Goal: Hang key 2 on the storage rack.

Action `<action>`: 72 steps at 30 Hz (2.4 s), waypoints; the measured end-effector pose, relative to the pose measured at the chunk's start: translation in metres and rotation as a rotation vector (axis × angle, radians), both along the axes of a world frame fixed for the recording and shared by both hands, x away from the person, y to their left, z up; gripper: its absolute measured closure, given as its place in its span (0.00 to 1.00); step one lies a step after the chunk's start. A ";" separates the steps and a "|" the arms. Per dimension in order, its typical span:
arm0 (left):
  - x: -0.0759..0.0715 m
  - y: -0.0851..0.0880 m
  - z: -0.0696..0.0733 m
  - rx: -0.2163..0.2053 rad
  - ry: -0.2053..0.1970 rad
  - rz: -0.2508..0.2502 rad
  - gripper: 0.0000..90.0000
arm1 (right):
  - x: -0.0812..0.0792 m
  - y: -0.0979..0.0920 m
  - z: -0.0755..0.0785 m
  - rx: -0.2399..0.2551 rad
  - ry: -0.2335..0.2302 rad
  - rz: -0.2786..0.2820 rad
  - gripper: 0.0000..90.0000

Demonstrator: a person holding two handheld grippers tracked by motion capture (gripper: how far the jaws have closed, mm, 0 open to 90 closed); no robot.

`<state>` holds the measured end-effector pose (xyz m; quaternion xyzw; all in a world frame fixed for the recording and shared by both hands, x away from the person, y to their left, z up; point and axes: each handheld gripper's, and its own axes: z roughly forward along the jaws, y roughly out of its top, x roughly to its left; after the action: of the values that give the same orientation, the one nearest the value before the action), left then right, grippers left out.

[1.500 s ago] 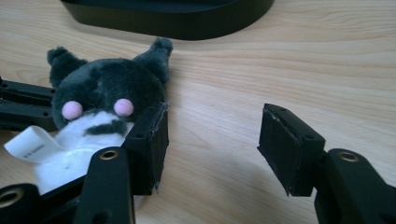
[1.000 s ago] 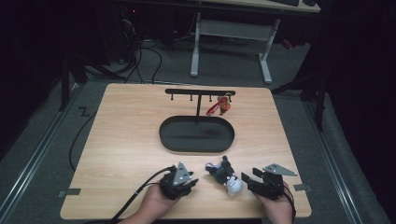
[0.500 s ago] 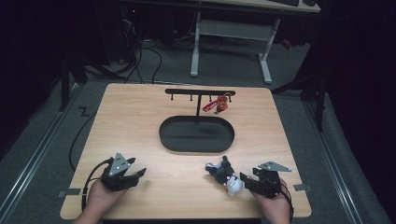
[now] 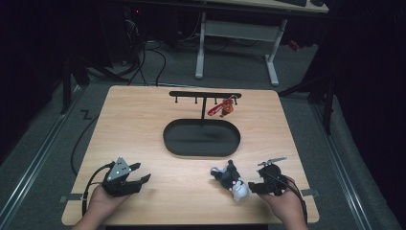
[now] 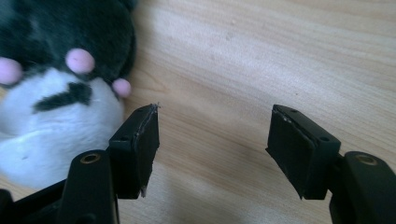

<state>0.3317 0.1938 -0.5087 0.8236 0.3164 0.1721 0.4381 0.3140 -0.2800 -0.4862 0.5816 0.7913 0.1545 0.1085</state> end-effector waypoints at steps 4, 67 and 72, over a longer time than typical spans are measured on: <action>0.000 -0.002 -0.001 0.011 0.000 -0.008 0.45 | 0.008 0.004 -0.001 -0.045 0.060 0.026 0.37; -0.005 -0.009 -0.005 0.045 0.010 -0.078 0.43 | 0.015 0.071 0.006 -0.106 0.248 0.200 0.47; -0.005 -0.008 -0.005 0.045 0.004 -0.078 0.42 | 0.015 0.071 0.005 -0.098 0.247 0.201 0.51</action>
<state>0.3268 0.1856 -0.5140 0.8453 0.2809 0.1604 0.4252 0.3290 -0.2092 -0.4811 0.5080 0.8594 0.0532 0.0227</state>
